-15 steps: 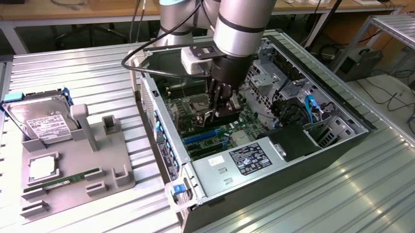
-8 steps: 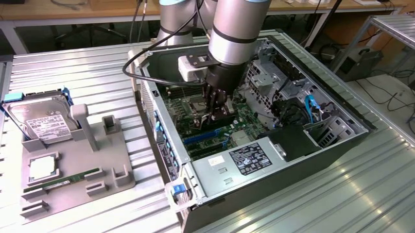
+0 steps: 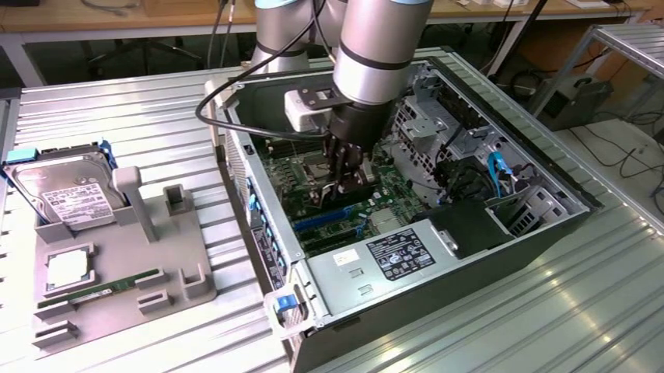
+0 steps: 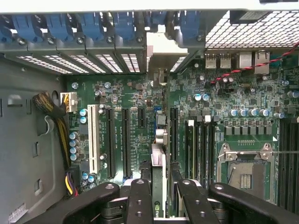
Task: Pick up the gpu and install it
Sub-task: 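Insert the gpu into the slot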
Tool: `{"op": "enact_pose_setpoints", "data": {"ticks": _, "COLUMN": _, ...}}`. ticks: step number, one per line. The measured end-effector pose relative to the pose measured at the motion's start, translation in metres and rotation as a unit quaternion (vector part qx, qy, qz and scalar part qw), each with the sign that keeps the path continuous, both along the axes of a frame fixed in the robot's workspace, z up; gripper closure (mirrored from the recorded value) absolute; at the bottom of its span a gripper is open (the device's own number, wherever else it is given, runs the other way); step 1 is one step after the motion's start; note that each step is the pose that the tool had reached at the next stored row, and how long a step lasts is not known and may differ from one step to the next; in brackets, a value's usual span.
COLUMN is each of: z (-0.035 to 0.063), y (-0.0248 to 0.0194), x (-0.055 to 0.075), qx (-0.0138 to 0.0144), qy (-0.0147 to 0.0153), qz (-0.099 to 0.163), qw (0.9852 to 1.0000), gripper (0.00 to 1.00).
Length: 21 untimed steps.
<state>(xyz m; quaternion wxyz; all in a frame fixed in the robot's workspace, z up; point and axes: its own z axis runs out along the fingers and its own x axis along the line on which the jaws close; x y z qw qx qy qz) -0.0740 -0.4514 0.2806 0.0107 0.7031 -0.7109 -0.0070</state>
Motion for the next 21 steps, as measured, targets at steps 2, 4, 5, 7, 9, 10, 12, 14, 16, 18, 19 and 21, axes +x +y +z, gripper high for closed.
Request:
{"op": "enact_pose_setpoints", "data": {"ticks": 2, "z": -0.0001, "y": -0.0001, "x": -0.0019, "qx": 0.0, "qy": 0.0, "qz": 0.001, "qw": 1.0, "gripper": 0.74}}
{"op": "enact_pose_setpoints", "data": {"ticks": 4, "z": -0.0001, "y": -0.0007, "x": -0.0027, "qx": 0.0, "qy": 0.0, "qz": 0.004, "qw": 1.0, "gripper": 0.74}}
{"op": "enact_pose_setpoints", "data": {"ticks": 5, "z": -0.0002, "y": -0.0012, "x": -0.0028, "qx": 0.0, "qy": 0.0, "qz": 0.005, "qw": 1.0, "gripper": 0.74}}
{"op": "enact_pose_setpoints", "data": {"ticks": 7, "z": -0.0005, "y": -0.0021, "x": -0.0029, "qx": 0.0, "qy": 0.0, "qz": 0.007, "qw": 1.0, "gripper": 0.74}}
{"op": "enact_pose_setpoints", "data": {"ticks": 9, "z": -0.0011, "y": -0.0023, "x": -0.0033, "qx": 0.0, "qy": 0.0, "qz": 0.007, "qw": 1.0, "gripper": 0.74}}
{"op": "enact_pose_setpoints", "data": {"ticks": 10, "z": -0.0019, "y": -0.0023, "x": -0.0043, "qx": 0.0, "qy": 0.0, "qz": 0.007, "qw": 1.0, "gripper": 0.74}}
{"op": "enact_pose_setpoints", "data": {"ticks": 12, "z": -0.0034, "y": -0.0023, "x": -0.0065, "qx": 0.0, "qy": 0.0, "qz": 0.007, "qw": 1.0, "gripper": 0.74}}
{"op": "enact_pose_setpoints", "data": {"ticks": 14, "z": -0.0045, "y": -0.0023, "x": -0.0076, "qx": 0.0, "qy": 0.0, "qz": 0.007, "qw": 1.0, "gripper": 0.74}}
{"op": "enact_pose_setpoints", "data": {"ticks": 16, "z": -0.0057, "y": -0.0023, "x": -0.008, "qx": 0.0, "qy": 0.0, "qz": 0.007, "qw": 1.0, "gripper": 0.74}}
{"op": "enact_pose_setpoints", "data": {"ticks": 18, "z": -0.0068, "y": -0.0023, "x": -0.0084, "qx": 0.0, "qy": 0.0, "qz": 0.005, "qw": 1.0, "gripper": 0.74}}
{"op": "enact_pose_setpoints", "data": {"ticks": 19, "z": -0.0077, "y": -0.0023, "x": -0.0087, "qx": 0.0, "qy": 0.0, "qz": 0.004, "qw": 1.0, "gripper": 0.74}}
{"op": "enact_pose_setpoints", "data": {"ticks": 21, "z": -0.0097, "y": -0.0023, "x": -0.0096, "qx": 0.0, "qy": 0.0, "qz": 0.0, "qw": 1.0, "gripper": 0.74}}
